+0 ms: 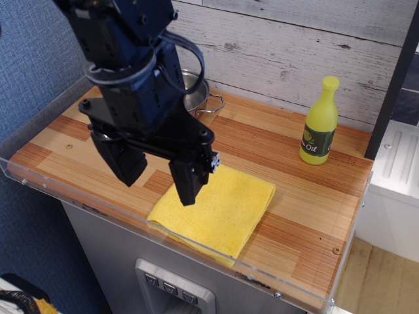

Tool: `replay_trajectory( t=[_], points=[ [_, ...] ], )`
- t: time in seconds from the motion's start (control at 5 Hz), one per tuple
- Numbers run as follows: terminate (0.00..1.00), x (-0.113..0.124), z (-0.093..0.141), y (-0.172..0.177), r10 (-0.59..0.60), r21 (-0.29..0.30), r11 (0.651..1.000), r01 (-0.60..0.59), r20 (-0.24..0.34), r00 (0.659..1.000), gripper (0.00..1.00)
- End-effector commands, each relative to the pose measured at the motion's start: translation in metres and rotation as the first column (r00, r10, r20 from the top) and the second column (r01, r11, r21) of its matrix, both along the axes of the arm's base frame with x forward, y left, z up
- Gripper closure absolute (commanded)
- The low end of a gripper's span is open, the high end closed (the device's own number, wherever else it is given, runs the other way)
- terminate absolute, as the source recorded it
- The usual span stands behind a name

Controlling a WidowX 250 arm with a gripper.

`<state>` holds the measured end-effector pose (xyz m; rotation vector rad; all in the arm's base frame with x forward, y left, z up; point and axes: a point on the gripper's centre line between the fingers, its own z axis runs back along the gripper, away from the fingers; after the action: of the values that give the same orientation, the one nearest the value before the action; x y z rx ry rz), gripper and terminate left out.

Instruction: Slide the bottle forward in front of the silver pan.

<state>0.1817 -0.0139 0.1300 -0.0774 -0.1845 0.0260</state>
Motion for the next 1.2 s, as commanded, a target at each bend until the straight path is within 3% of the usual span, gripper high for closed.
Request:
replay_trajectory(
  t=[0.0, 0.4, 0.8, 1.0],
  points=[
    [0.00, 0.000, 0.000, 0.000, 0.000, 0.000, 1.000, 0.000, 0.000, 1.000, 0.00],
    [0.00, 0.039, 0.007, -0.027, -0.041, -0.042, 0.998, 0.044, 0.068, 0.997, 0.00],
    [0.00, 0.114, 0.015, -0.072, -0.067, -0.017, 0.997, 0.070, 0.120, 0.990, 0.00],
    [0.00, 0.152, 0.016, -0.083, -0.035, 0.052, 0.998, 0.029, 0.101, 0.994, 0.00]
  ],
)
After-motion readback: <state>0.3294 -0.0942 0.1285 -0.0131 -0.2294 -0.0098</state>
